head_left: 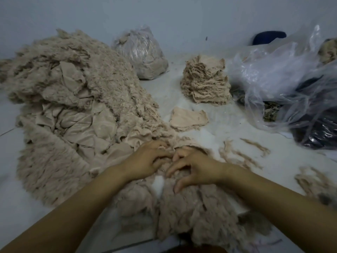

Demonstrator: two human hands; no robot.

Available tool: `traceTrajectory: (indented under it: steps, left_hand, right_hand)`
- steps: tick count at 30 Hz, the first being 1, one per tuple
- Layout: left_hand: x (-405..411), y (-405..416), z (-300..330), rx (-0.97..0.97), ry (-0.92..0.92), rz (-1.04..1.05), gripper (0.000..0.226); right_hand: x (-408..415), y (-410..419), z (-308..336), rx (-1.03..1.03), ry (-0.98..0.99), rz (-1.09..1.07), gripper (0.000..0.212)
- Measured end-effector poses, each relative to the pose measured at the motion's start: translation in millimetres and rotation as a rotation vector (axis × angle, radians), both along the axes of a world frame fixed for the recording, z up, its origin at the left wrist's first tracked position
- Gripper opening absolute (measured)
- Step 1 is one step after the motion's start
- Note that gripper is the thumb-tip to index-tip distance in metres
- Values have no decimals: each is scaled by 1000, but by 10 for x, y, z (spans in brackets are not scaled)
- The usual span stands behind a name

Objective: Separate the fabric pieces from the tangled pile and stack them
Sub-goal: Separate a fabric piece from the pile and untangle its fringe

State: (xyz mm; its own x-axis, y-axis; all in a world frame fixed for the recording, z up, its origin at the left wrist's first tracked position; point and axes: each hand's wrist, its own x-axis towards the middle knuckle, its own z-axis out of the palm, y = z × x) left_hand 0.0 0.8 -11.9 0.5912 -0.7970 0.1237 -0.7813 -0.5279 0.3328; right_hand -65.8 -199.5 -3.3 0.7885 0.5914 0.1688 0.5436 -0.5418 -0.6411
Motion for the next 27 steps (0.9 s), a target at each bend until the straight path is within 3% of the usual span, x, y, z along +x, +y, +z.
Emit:
traceTrajectory:
  steps: [2, 4, 7, 9, 11, 12, 14, 21, 25, 27]
  left_hand:
    - [-1, -49, -39, -93, -9, 94, 30]
    - [-23, -96, 36, -281, 19, 198, 27]
    - [-232, -112, 218, -494, 38, 193, 24]
    - [-488, -174, 276, -400, 95, -14, 38]
    - [-717, -299, 198, -142, 119, -230, 49]
    - [-787, -362, 109, -59, 92, -319, 46]
    - [-793, -427, -7, -91, 105, -327, 25]
    - [-397, -351, 49, -331, 477, 63, 15]
    - [-314, -336, 137, -608, 967, 169, 14]
    - [-274, -338, 176, -727, 1074, 252, 16]
  right_hand:
    - [48, 50, -127, 32, -41, -52, 16]
    - [153, 47, -156, 201, -63, -305, 5]
    - [314, -48, -137, 306, 13, -594, 11]
    - [364, -71, -154, 261, 20, -608, 12]
    - [386, -59, -172, 241, 19, -612, 13]
    - [393, -51, -178, 244, 17, -612, 13]
    - [413, -38, -178, 252, 10, -607, 14]
    - [407, -132, -177, 381, 26, -635, 13]
    - [381, -164, -105, 730, 203, -595, 19]
    - [374, -174, -22, 852, 255, -550, 12]
